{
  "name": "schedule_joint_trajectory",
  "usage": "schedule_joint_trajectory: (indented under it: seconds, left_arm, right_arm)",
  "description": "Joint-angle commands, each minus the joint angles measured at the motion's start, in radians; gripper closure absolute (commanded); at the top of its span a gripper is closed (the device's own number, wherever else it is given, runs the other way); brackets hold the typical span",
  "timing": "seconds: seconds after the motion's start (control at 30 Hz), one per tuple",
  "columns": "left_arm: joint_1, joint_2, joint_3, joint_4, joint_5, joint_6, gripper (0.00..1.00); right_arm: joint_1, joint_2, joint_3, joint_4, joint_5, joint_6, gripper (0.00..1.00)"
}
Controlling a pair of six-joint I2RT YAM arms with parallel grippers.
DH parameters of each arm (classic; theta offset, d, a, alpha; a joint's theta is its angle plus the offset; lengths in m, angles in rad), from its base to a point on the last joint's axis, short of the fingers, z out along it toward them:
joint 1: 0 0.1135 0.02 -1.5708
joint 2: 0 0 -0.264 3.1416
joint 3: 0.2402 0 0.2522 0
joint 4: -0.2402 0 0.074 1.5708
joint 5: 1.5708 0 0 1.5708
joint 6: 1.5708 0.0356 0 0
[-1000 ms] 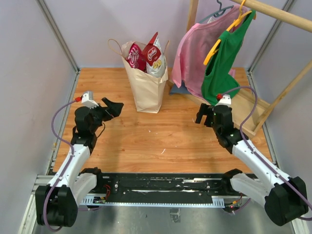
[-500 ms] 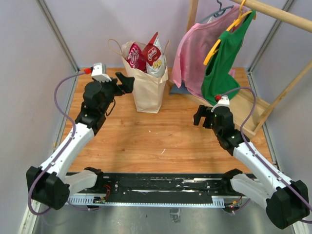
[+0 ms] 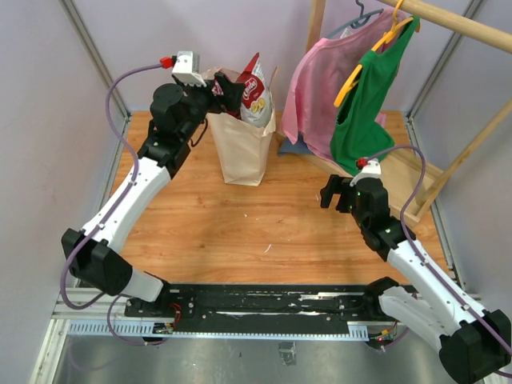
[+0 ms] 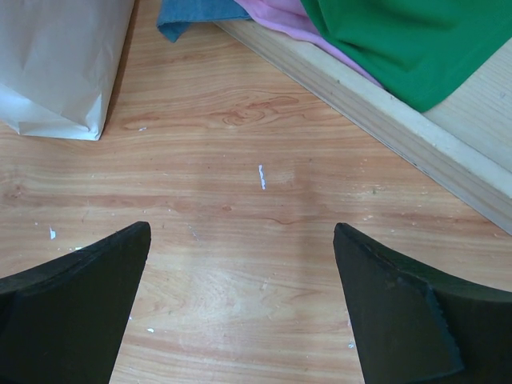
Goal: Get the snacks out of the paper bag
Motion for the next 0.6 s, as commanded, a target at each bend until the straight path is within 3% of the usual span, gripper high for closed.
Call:
schedule_joint_trajectory:
  seconds: [0.0, 0.2, 0.33, 0.4, 0.5, 0.57]
  left_arm:
    - [-0.029, 0.083, 0.069, -0.023, 0.079, 0.033, 0.0]
    - [-0.04, 0.204, 0.17, -0.084, -0.029, 0.027, 0.0]
    - [-0.04, 0.239, 0.187, -0.056, -0.001, 0.009, 0.01]
    - [-0.04, 0.261, 0.219, -0.063, 0.01, 0.001, 0.06]
    - [-0.04, 0.292, 0.266, -0.083, 0.029, -0.006, 0.29]
    - [-0.04, 0.31, 0.297, -0.103, 0.033, -0.01, 0.6]
  right_arm:
    - [0.015, -0.012, -0.018, -0.009, 0.01, -0.013, 0.02]
    - [0.015, -0.049, -0.038, -0.031, 0.025, -0.024, 0.02]
    - [0.015, -0.085, -0.064, -0.029, 0.044, -0.037, 0.02]
    - [0.014, -0.093, -0.076, -0.029, 0.053, -0.041, 0.02]
    - [0.014, -0.11, -0.086, -0.041, 0.055, -0.041, 0.02]
    - [0.013, -0.126, -0.098, -0.044, 0.061, -0.04, 0.02]
